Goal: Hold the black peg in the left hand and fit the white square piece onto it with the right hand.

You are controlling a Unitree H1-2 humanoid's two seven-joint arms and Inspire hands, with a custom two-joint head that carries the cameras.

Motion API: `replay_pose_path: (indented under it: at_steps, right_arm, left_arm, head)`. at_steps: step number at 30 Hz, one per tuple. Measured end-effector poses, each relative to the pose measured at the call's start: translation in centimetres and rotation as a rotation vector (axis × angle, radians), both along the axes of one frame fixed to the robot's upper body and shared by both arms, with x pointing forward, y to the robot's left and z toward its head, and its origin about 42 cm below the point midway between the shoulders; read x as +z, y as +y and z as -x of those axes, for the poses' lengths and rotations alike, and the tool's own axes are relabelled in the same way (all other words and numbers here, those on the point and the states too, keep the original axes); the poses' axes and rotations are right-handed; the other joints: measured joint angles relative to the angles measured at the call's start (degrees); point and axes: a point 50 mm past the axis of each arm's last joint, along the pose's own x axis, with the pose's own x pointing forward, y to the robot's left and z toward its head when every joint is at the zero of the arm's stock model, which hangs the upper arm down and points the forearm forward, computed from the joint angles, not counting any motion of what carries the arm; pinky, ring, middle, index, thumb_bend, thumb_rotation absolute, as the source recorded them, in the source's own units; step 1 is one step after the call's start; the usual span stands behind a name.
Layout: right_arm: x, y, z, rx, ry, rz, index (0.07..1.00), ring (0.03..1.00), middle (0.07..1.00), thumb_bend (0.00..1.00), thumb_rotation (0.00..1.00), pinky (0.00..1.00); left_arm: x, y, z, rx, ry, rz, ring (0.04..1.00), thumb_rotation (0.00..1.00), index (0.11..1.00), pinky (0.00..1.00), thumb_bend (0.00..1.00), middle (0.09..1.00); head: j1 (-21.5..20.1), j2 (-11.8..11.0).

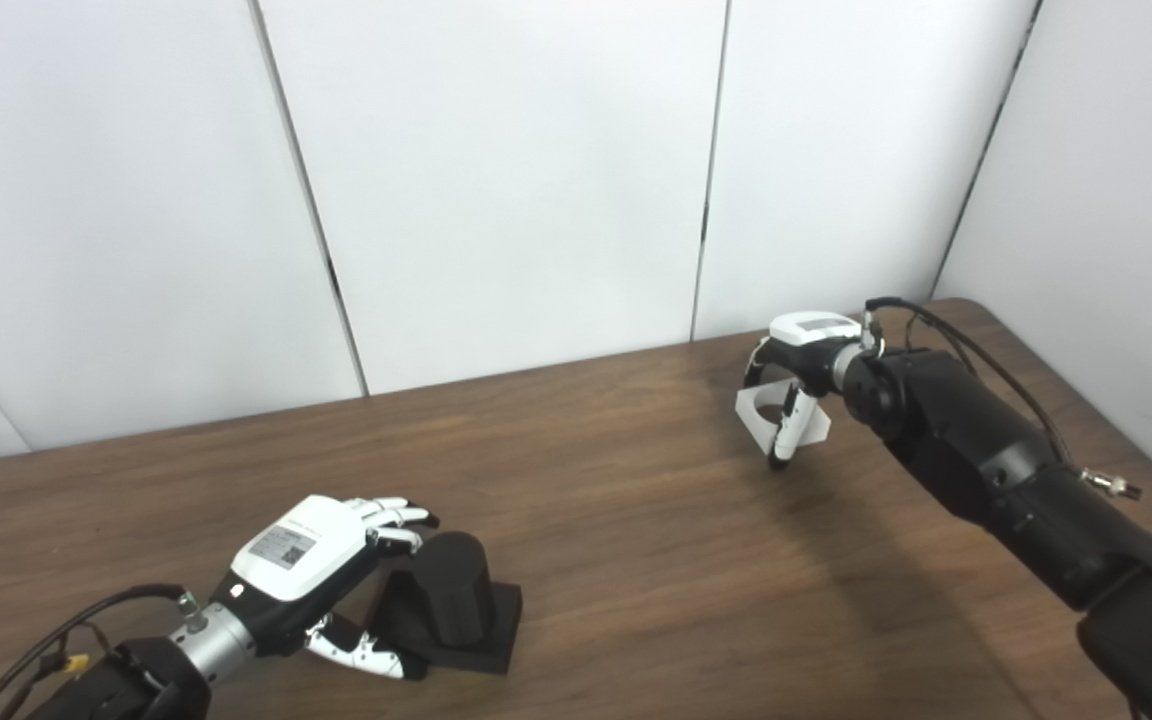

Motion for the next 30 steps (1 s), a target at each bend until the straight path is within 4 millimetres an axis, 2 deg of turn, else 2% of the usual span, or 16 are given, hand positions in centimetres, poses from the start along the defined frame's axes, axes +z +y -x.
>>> replay_pose_path:
  at_steps: [30]
  right_arm:
    - [0.21,-0.95,0.43,-0.015,0.017,0.008,0.727,0.971,0.935,0.82,0.19,1.0]
  left_arm:
    - [0.06,0.35,0.48,0.0,0.02,-0.003,0.88,0.07,0.491,0.82,0.52,0.859]
  head:
    - [0.1,1.1]
